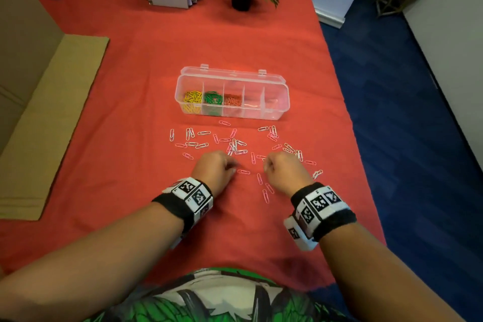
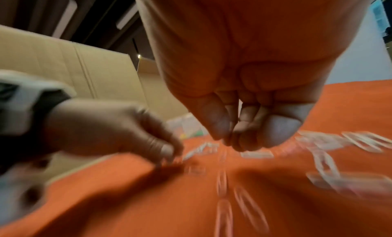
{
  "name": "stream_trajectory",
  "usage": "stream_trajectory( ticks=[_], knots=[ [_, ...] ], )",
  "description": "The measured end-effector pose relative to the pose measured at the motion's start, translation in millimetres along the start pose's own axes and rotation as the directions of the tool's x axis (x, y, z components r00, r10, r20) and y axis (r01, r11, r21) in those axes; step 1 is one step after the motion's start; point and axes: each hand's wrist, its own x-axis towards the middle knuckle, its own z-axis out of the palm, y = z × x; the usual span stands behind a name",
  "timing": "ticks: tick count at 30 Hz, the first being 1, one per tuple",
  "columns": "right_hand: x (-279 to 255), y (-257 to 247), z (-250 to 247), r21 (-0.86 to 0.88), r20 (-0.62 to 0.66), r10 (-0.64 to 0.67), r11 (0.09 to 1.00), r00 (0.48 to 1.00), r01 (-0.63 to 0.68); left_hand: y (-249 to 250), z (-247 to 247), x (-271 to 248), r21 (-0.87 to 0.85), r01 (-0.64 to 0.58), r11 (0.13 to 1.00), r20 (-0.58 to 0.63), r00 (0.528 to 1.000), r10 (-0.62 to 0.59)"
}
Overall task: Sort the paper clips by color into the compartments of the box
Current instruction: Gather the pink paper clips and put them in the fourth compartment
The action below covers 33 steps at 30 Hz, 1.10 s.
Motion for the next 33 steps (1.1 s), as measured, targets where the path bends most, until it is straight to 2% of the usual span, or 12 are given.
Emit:
stream_trajectory(
  ticks=[3,8,14,19,22,24,26,29,30,31,32,33],
  knots=[
    [-21.8,11.8,25.8,-0.07,0.004,0.01,0.998,1.0,-0.009,9.5,12.2,6.4,0.085,-0.099,0.991,0.04,0.995,0.096],
    [-36.3,13.2,57.1,-0.17,-0.07,-0.048,0.985,0.996,0.036,12.0,27.5,11.3,0.173,-0.152,0.973,0.083,0.987,0.139],
    [-40.9,4.4,57.8,-0.248,-0.074,-0.114,0.964,0.991,0.092,7.7,35.7,11.8,0.18,-0.187,0.966,0.094,0.981,0.172],
    [-36.7,3.5,54.2,-0.234,-0.059,-0.08,0.97,0.995,0.064,4.6,32.2,13.5,0.064,-0.047,0.997,0.023,0.999,0.046],
    [-27.4,13.5,49.0,0.042,-0.024,0.042,0.998,0.999,-0.041,2.6,20.8,12.8,-0.167,0.15,0.974,0.063,0.988,-0.142],
    [-21.7,20.3,39.8,0.318,0.054,0.143,0.936,0.988,-0.153,3.8,12.9,12.1,-0.449,0.348,0.823,0.138,0.937,-0.322],
    [-17.7,23.1,29.0,0.581,0.141,0.219,0.772,0.966,-0.26,6.8,5.3,9.8,-0.635,0.454,0.625,0.23,0.884,-0.408],
    [-20.8,23.6,15.8,0.872,0.258,0.264,0.35,0.929,-0.342,13.3,-2.6,6.3,-0.743,0.506,0.438,0.339,0.849,-0.405],
    [-22.9,24.7,13.5,0.906,0.27,0.247,0.262,0.931,-0.332,14.6,-1.4,7.1,-0.758,0.499,0.421,0.343,0.853,-0.393],
    [-24.4,25.9,13.0,0.915,0.265,0.233,0.246,0.936,-0.321,15.6,1.2,8.9,-0.761,0.479,0.437,0.333,0.867,-0.371],
    [-24.2,28.1,14.4,0.892,0.246,0.233,0.325,0.941,-0.314,16.5,5.3,10.7,-0.73,0.43,0.53,0.289,0.898,-0.332],
    [-24.0,28.9,16.7,0.815,0.21,0.234,0.495,0.949,-0.302,18.3,9.4,12.7,-0.643,0.352,0.68,0.227,0.936,-0.269]
  ],
)
